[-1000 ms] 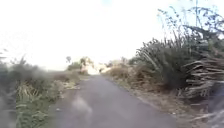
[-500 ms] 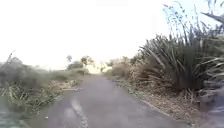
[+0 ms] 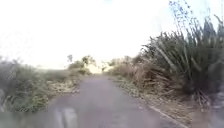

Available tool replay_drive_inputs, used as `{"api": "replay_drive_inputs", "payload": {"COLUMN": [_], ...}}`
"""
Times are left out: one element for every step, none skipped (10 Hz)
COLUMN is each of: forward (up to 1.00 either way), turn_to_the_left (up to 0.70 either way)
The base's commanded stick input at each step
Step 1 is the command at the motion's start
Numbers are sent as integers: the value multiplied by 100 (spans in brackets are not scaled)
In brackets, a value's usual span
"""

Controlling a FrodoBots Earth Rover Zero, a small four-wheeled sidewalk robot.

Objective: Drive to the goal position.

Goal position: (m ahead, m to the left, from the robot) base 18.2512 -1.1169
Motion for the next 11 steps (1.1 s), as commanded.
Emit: {"api": "replay_drive_inputs", "payload": {"forward": [70, 70, 70, 70, 70, 70, 70, 70, 70, 70, 70], "turn_to_the_left": [0, 0, 0, 0, 0, 0, 0, 0, 0, 0, 0]}}
